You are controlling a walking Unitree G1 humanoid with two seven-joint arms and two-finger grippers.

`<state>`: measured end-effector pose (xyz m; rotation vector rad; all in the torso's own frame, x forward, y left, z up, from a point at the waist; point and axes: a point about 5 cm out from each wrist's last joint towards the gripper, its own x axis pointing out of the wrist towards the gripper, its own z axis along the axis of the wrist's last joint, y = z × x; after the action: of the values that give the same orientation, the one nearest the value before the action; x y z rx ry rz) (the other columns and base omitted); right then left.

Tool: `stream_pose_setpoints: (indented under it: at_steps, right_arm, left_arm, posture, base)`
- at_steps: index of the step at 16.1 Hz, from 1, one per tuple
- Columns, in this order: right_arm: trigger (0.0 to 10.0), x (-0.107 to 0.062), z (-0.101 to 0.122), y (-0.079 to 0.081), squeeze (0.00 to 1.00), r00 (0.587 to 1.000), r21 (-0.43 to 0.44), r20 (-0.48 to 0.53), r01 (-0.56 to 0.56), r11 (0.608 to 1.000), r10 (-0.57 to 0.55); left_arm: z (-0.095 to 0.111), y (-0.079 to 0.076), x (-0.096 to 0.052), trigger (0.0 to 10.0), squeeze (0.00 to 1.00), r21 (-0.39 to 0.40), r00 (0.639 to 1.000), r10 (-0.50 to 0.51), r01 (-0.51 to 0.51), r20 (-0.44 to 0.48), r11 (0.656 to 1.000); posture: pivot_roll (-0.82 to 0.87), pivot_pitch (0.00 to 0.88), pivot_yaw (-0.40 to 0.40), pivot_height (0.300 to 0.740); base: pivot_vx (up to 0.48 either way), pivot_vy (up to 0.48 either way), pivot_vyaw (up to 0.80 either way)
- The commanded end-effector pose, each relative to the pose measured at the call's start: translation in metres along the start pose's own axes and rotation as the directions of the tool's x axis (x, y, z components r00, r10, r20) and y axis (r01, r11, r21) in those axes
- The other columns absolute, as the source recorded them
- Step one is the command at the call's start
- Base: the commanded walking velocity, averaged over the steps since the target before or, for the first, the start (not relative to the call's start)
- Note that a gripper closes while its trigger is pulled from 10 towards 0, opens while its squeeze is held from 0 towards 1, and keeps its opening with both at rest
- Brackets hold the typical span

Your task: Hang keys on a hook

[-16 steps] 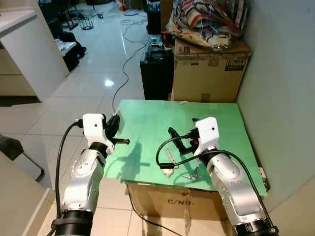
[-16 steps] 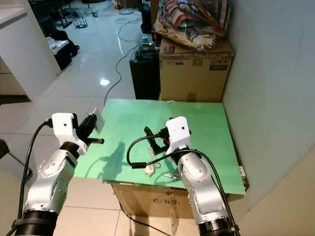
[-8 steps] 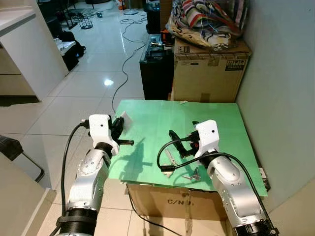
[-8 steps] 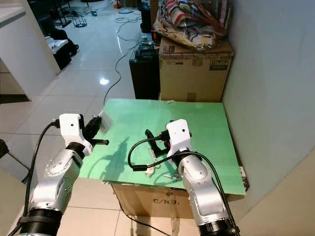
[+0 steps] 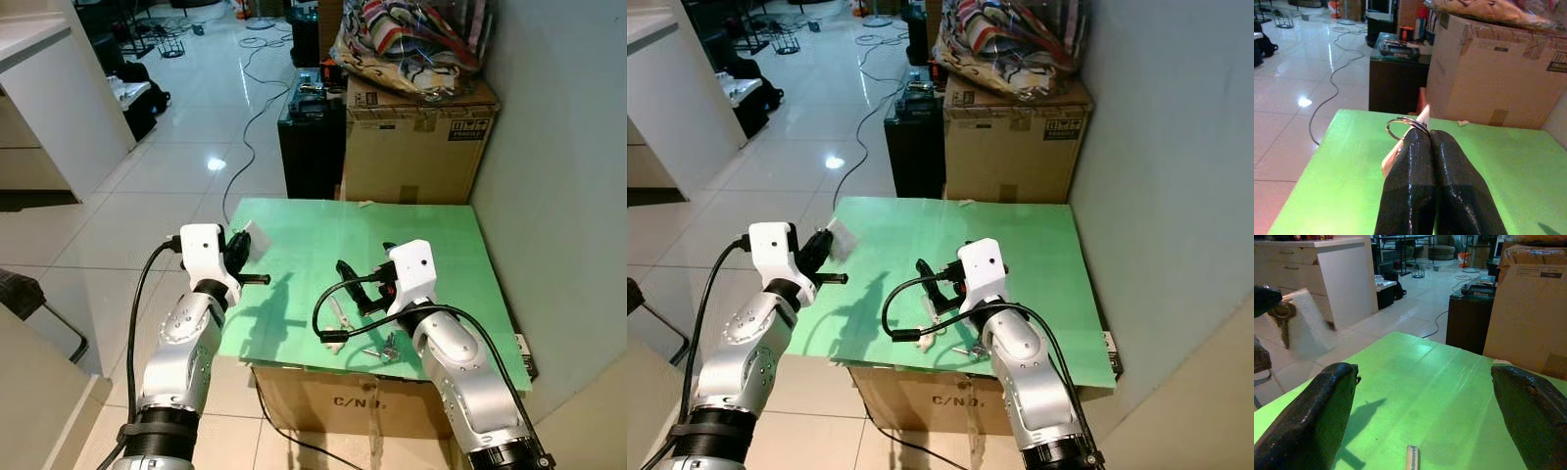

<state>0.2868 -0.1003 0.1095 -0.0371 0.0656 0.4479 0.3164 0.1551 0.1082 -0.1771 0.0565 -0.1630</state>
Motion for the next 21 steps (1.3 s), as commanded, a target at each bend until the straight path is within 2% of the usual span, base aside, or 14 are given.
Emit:
stream_pose_setpoints:
  at_steps: [1,19,21]
  right_arm:
    - [10.0,0.0002,-0.0026,0.0015,0.0,1.0,0.014,-0.006,-0.011,1.0,0.011]
    - [10.0,-0.0028,-0.0087,-0.0011,0.0,0.999,0.031,-0.032,0.0,1.0,0.001]
    - [10.0,-0.0027,-0.0086,-0.0021,0.0,1.0,0.018,-0.028,0.009,1.0,-0.009]
  left_arm:
    - [0.0002,0.0039,0.0011,10.0,0.0,0.02,1.0,0.019,-0.019,-0.006,1.0]
    - [-0.0055,0.0022,-0.0007,10.0,0.0,0.008,0.999,0.038,-0.038,-0.011,0.999]
    - [-0.0064,0.0029,-0.0025,10.0,0.0,0.009,0.999,0.039,-0.039,-0.01,0.999]
  posture:
    - [-0.22,0.0,0.119,0.74]
    - [-0.21,0.0,0.108,0.74]
    - [-0.21,0.0,0.106,0.74]
  base:
    - [-0.251,0.0,0.0]
    - [-0.311,0.0,0.0]
    - [0.0,0.0,0.35]
